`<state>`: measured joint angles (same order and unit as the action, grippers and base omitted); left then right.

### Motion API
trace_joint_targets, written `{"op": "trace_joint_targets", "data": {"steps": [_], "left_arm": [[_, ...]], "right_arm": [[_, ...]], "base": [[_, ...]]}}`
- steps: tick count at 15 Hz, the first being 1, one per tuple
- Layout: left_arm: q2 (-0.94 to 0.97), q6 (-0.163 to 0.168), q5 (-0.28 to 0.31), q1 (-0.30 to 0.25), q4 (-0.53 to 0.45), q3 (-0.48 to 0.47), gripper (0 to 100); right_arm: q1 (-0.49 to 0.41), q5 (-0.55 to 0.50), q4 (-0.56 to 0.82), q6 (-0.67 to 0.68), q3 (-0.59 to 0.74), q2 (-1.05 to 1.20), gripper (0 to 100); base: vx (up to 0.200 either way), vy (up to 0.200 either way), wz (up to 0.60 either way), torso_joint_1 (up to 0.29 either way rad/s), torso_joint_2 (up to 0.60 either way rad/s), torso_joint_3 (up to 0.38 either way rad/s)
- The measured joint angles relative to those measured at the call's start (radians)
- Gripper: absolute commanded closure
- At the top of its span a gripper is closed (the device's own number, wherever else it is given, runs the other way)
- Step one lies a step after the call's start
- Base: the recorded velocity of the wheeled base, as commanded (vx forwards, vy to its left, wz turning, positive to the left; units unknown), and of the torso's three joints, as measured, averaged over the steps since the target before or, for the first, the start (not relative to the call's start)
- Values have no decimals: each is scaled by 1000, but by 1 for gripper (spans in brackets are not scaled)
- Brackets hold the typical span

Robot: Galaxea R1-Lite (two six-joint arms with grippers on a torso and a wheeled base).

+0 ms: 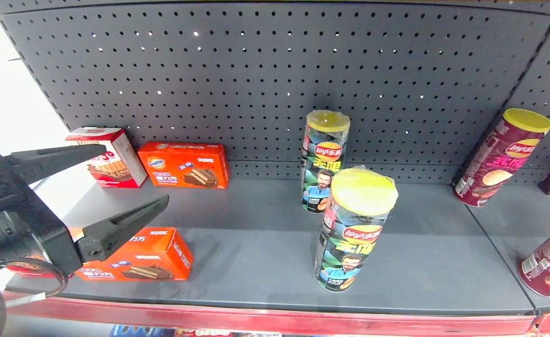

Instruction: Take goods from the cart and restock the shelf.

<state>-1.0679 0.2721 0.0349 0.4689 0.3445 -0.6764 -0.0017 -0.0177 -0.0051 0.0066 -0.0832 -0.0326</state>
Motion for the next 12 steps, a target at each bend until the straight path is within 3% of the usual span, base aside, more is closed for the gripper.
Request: {"op": "trace_joint_targets", "data": {"steps": [3,6,8,12], "left_arm": [[-2,0,2,4,2,4,0],[-6,-1,8,8,2,14,0],[-6,-1,10,8,3,21,0],[-7,-21,11,4,2,16,0]], "right_arm": [[22,69,10,15,-238,-185,0],[96,214,26,-111,-412,-421,0],[214,256,30,-174,-459,-551,0],[474,228,29,-191,-483,-742,0]], "base": [[0,0,0,0,0,0],[0,0,0,0,0,0],[0,0,0,0,0,0],[0,0,0,0,0,0]]}}
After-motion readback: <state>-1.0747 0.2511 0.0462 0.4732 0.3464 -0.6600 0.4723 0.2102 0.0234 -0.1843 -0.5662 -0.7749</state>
